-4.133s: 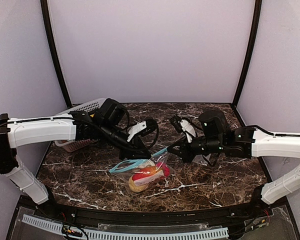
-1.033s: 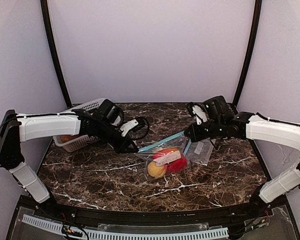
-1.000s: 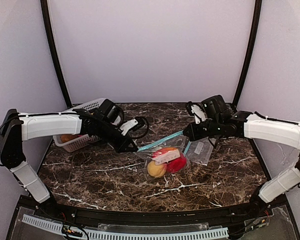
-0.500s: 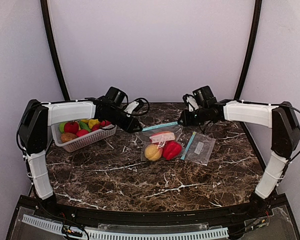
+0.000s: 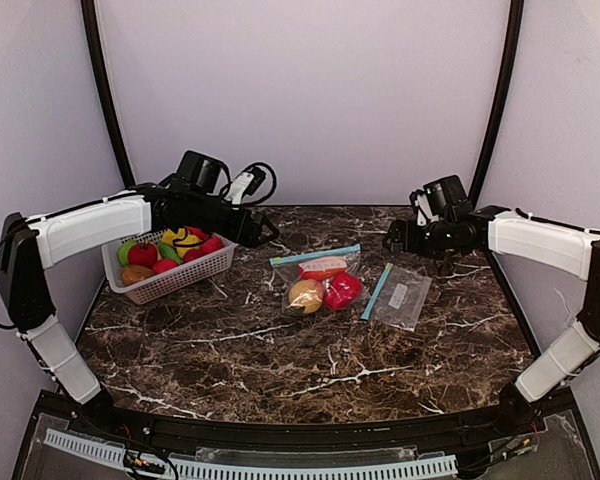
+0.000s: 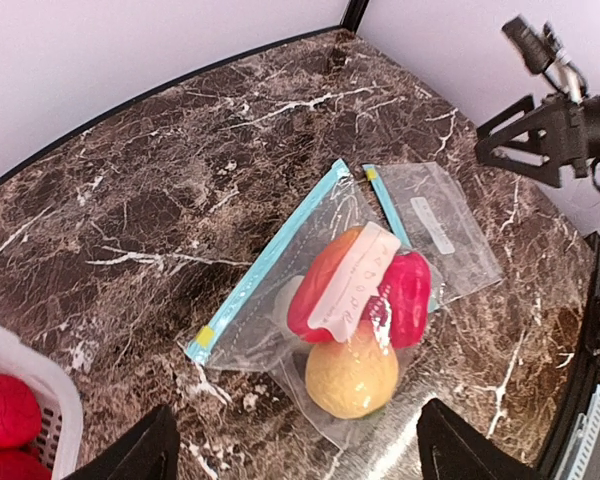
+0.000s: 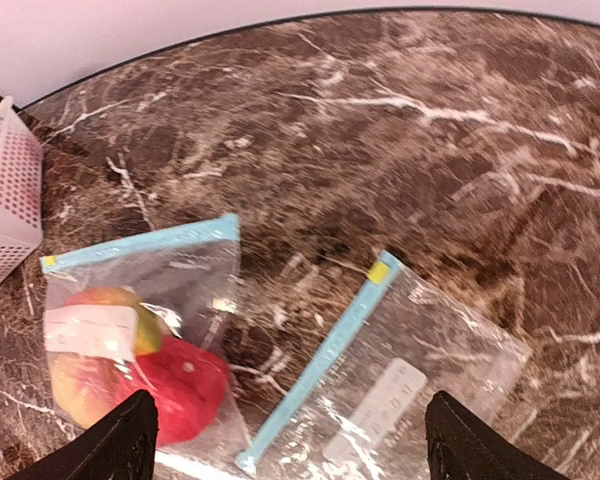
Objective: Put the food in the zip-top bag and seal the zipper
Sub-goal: Pick up the zipper food storage bag from the center of the board.
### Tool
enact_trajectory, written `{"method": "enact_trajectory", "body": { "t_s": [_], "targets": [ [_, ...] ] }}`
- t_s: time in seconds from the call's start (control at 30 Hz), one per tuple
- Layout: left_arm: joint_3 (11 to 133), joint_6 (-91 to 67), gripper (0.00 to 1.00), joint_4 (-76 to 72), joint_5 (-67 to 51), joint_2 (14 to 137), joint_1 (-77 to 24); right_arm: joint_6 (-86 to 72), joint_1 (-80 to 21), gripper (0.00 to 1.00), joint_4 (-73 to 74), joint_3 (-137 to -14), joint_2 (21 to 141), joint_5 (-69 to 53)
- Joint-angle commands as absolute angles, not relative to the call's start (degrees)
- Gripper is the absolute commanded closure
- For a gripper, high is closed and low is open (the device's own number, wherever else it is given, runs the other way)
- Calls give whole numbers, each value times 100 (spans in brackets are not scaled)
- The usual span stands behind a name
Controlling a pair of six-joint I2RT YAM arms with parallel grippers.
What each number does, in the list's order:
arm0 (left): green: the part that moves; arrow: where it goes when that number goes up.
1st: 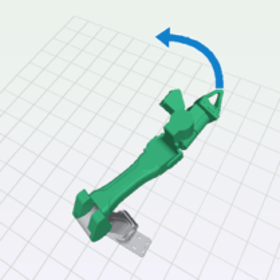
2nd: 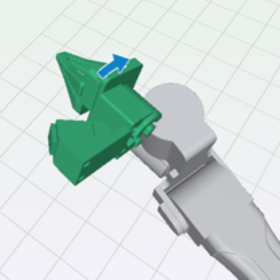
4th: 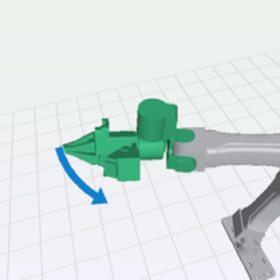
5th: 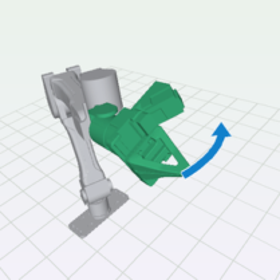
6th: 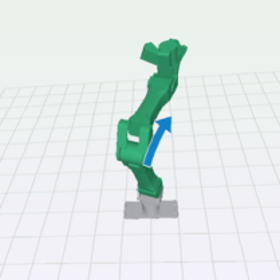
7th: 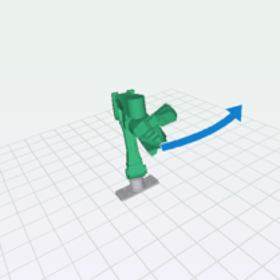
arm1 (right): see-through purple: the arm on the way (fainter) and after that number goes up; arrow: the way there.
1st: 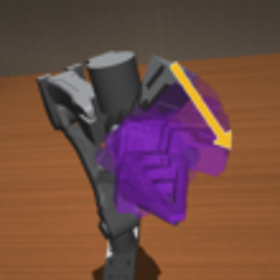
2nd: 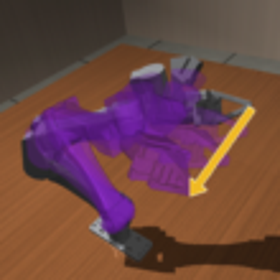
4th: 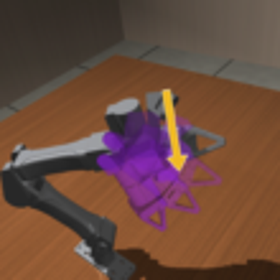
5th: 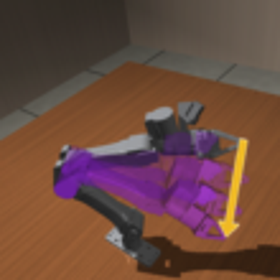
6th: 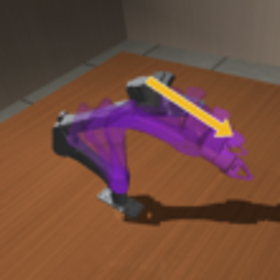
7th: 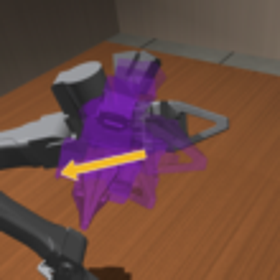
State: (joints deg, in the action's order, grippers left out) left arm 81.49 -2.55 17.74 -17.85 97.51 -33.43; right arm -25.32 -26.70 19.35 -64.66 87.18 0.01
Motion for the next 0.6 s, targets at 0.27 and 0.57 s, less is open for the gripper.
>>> {"method": "enact_trajectory", "body": {
  "t_s": [0.27, 0.57],
  "targets": [
    [5874, -1885, 14, 1115, -1566, 7396, -3331, -3735, -2364, 20, 2166, -4528, 8032, -180],
    [5511, -2145, 14, 1242, -1393, 6896, -3331, -3997, -2240, 33, 1917, -4540, 8556, -165]
  ]
}}
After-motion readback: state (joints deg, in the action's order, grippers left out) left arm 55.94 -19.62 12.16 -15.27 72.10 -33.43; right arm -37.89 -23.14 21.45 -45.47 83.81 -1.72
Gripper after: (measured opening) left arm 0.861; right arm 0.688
